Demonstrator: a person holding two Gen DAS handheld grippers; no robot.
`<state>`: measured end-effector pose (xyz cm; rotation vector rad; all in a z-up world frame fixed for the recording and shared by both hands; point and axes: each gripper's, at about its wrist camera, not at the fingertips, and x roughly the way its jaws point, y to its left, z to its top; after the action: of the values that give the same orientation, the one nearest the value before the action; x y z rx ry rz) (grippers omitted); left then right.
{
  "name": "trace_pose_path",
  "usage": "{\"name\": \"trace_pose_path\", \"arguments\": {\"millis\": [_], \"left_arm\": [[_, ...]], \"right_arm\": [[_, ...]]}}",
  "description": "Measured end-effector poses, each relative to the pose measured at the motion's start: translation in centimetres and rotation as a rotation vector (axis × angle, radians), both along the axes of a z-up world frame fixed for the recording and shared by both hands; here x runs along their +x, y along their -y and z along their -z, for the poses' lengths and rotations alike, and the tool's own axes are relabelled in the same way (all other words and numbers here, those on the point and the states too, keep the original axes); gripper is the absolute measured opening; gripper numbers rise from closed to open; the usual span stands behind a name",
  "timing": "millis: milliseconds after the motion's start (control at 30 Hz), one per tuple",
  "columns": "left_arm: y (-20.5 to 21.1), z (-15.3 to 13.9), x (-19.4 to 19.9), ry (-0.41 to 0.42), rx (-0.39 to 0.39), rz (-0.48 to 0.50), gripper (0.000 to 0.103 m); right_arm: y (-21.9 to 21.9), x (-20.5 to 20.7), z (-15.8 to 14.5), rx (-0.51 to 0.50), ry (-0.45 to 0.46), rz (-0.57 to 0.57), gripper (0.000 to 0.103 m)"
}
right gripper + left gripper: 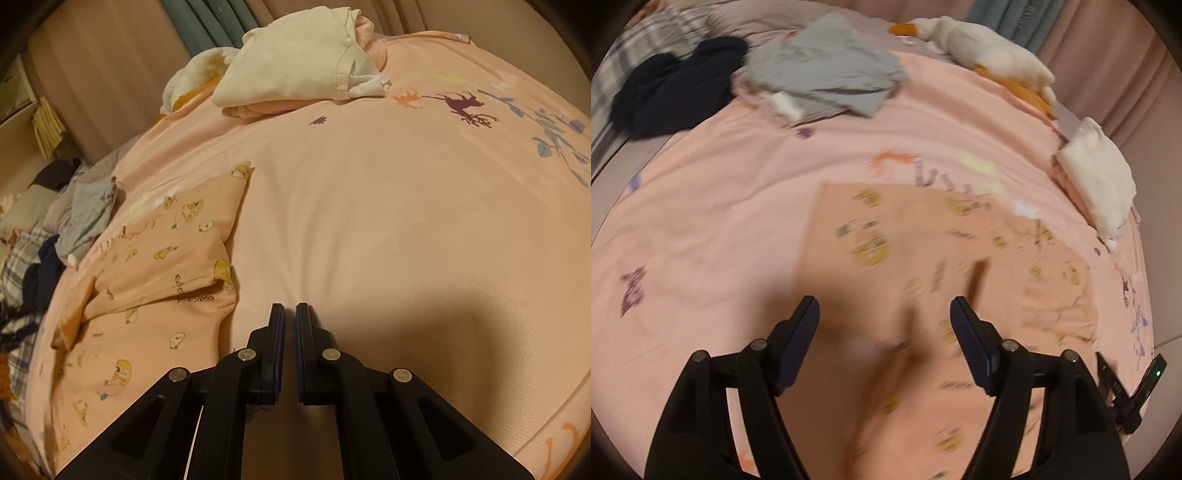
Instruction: Fold small clothes
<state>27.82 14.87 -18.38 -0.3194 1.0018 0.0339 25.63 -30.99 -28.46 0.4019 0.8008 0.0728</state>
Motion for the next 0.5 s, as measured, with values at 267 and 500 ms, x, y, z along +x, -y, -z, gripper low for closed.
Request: {"name": "trace_pose_path", "arguments": {"millis": [267, 500], "left_arm": [[-0.3, 4.8, -3.2, -0.139, -0.064, 0.052, 0.075], [1.0, 6.0, -2.3, -0.066, -0.068, 0.017, 0.075]], "right_arm": [[-4.1, 0.4, -3.0, -0.263, -0.054, -0.049, 0.027], [-13.6, 1.2, -10.8, -0.239, 0.078, -0.321, 0.065]]}}
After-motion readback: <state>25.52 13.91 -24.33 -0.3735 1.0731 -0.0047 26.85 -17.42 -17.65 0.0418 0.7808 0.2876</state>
